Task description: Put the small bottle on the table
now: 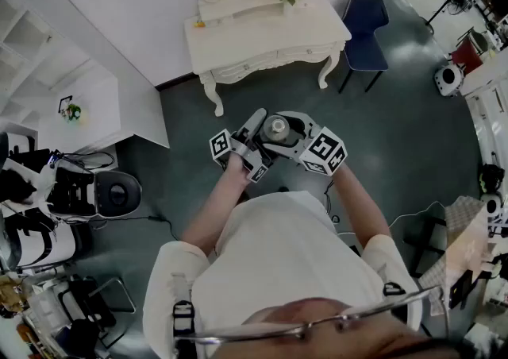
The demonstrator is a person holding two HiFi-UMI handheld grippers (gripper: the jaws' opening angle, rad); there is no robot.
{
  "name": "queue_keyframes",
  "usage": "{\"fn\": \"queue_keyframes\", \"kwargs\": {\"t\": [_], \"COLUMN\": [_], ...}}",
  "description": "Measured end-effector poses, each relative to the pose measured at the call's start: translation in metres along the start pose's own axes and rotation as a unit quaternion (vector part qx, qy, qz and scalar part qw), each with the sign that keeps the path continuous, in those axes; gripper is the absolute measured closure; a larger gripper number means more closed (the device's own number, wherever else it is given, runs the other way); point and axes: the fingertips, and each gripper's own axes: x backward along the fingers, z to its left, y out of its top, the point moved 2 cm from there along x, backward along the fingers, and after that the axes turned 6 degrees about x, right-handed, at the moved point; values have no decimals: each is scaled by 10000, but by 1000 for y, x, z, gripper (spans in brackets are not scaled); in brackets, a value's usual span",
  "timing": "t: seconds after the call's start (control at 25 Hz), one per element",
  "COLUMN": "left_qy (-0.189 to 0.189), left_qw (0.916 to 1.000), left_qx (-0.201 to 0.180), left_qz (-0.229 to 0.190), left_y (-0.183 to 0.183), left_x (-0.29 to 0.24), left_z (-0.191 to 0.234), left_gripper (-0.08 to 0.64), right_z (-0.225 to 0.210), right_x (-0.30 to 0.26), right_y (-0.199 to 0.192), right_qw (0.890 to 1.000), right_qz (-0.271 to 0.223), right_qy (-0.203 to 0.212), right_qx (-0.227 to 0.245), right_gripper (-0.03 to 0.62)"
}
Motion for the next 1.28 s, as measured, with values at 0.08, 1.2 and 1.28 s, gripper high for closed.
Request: {"fn": "queue_keyframes", "kwargs": {"t": [0.08,1.2,1.28], "left_qy": [4,-96,-76], "left_qw": [10000,9991,9990], "left_qx": [7,-239,-261], "left_qz": [-5,-332,-365], "left_y": [-1,-26,-27], "left_x": [-1,-24,-23], "left_z": [1,41,44], "left_gripper": [236,236,236], "right_z": [0,-13,-13], "right_x": [2,50,51], "right_y": [-1,-29,-32], "right_qw": [10000,9989,9988], "right_qz": [1,-42,-30], "right_qy": [-1,446,485], "right_qx": [5,120,109], "right_gripper": [252,252,252]}}
